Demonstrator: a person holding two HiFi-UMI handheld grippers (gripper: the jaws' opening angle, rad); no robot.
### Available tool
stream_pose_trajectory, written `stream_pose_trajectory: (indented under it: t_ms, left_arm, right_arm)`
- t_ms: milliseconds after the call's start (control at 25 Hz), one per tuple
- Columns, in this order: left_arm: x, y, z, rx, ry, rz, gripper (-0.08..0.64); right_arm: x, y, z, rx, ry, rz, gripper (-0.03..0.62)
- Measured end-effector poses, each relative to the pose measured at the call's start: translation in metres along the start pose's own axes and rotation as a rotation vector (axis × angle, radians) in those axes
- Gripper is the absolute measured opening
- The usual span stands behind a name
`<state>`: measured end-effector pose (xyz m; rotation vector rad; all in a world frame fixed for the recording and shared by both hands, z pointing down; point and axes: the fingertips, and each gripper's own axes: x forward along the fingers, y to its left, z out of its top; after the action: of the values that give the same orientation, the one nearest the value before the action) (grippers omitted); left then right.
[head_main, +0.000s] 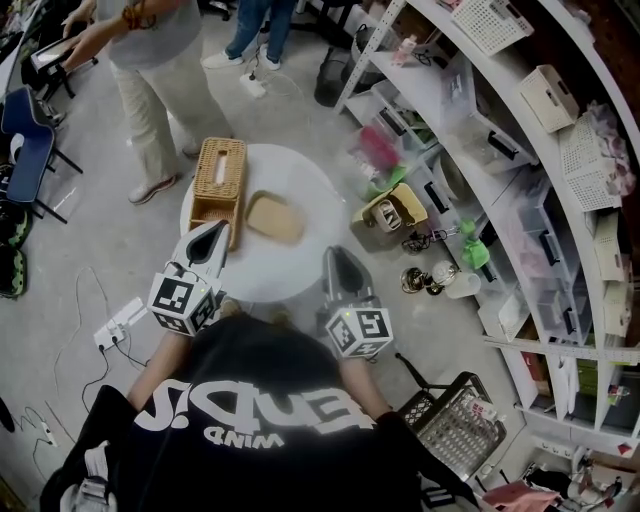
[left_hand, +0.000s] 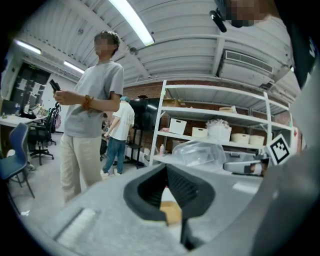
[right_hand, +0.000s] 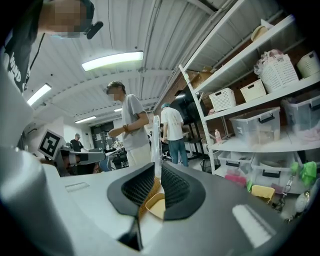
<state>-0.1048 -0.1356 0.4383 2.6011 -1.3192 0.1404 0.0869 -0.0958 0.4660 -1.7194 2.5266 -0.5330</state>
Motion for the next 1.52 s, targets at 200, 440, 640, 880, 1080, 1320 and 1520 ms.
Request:
stream_pose_trajectory:
  t_ms: [200, 440, 640, 880, 1080, 1320, 1520]
  left_arm:
    - [-0.004, 0.011, -0.001, 0.005, 0.001, 0.027, 0.002]
    - [-0.007, 0.017, -0.002, 0.007, 0.001, 0.045, 0.002]
    - [-0.005, 0.018, -0.006, -0.004, 0.011, 0.043, 0.002]
    - [-0.001, 0.013, -0.007, -0.010, 0.020, 0.040, 0.002]
    - [-0.001, 0.017, -0.009, -0.016, 0.021, 0.041, 0.002]
    - [0.000, 0.014, -0.011, -0.018, 0.029, 0.047, 0.002]
    - [-0.002, 0.012, -0.011, -0.015, 0.030, 0.047, 0.002]
  right_arm:
    - [0.002, -0.001, 0.004, -0.015, -0.008, -0.008, 0.043]
    - [0.000, -0.003, 0.004, -0.028, -0.005, -0.012, 0.043]
    - [0.004, -0.006, 0.003, -0.012, -0.006, -0.014, 0.043]
    - [0.003, -0.011, 0.004, 0.001, -0.002, -0.017, 0.043]
    - [0.006, -0.011, 0.002, 0.008, 0.000, -0.014, 0.043]
    - [0.005, -0.013, 0.000, 0.026, 0.003, -0.007, 0.043]
    - [0.004, -0.013, -0.001, 0.032, 0.006, -0.001, 0.043]
